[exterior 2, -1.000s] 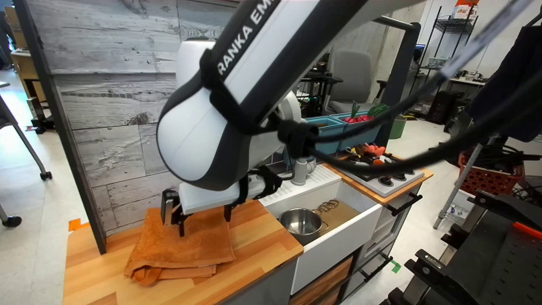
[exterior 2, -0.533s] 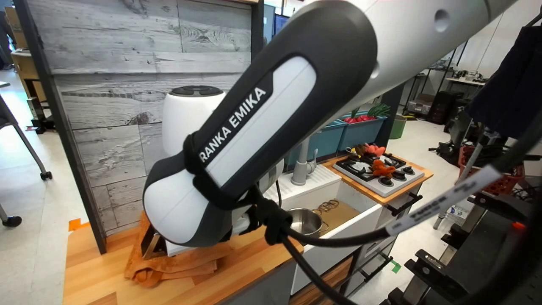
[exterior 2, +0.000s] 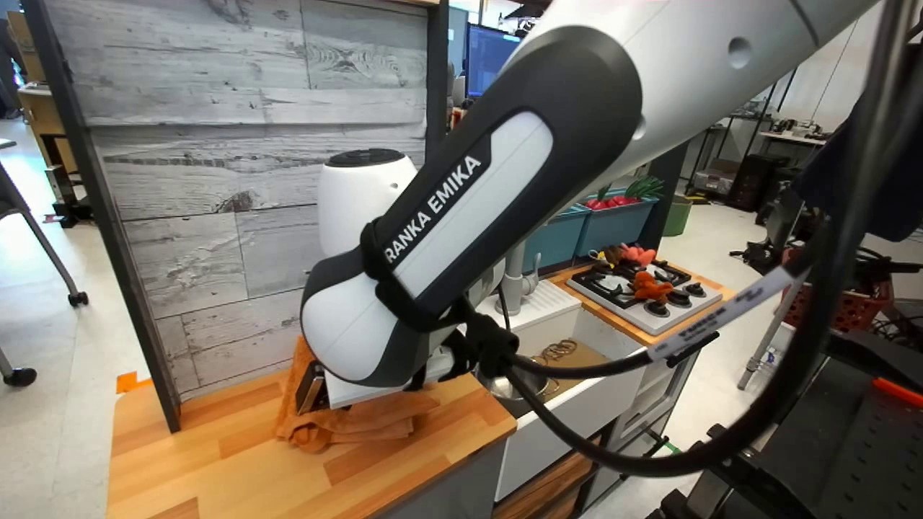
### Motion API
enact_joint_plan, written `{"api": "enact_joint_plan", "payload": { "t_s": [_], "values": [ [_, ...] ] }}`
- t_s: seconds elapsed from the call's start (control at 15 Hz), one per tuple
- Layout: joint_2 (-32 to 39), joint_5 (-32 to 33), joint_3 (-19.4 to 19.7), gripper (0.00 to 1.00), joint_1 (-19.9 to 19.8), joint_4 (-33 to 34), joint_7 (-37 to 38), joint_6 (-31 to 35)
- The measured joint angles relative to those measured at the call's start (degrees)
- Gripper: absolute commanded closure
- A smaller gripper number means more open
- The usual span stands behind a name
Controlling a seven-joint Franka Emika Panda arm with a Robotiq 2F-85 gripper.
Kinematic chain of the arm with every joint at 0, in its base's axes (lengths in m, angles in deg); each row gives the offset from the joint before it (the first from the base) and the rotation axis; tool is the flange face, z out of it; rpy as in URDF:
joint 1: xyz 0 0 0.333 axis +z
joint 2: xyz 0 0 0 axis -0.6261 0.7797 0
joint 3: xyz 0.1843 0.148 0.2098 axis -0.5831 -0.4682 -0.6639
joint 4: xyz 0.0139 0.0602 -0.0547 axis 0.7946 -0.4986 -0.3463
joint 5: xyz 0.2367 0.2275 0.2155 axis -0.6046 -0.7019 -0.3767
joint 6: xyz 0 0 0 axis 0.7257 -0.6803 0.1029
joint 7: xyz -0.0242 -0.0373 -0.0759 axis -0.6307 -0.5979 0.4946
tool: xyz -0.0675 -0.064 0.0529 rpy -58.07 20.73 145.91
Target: Wipe the left side of the counter with the orange towel, place the plush toys on the stove inside the silver pot in the sink
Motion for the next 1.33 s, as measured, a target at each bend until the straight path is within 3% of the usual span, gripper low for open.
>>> {"api": "enact_joint_plan", "payload": {
  "t_s": [0.67,0.87,1.33],
  "values": [
    [-0.11,0.85,-3.4,0.0,8.98,0.34,-1.82,-2.14],
    [-0.72,0.07,-3.2,0.0,7.97,0.57,-0.98,-7.72],
    [-3.11,-0.19,0.86,0.0,0.46,-2.24,2.75,-17.02]
  ]
}}
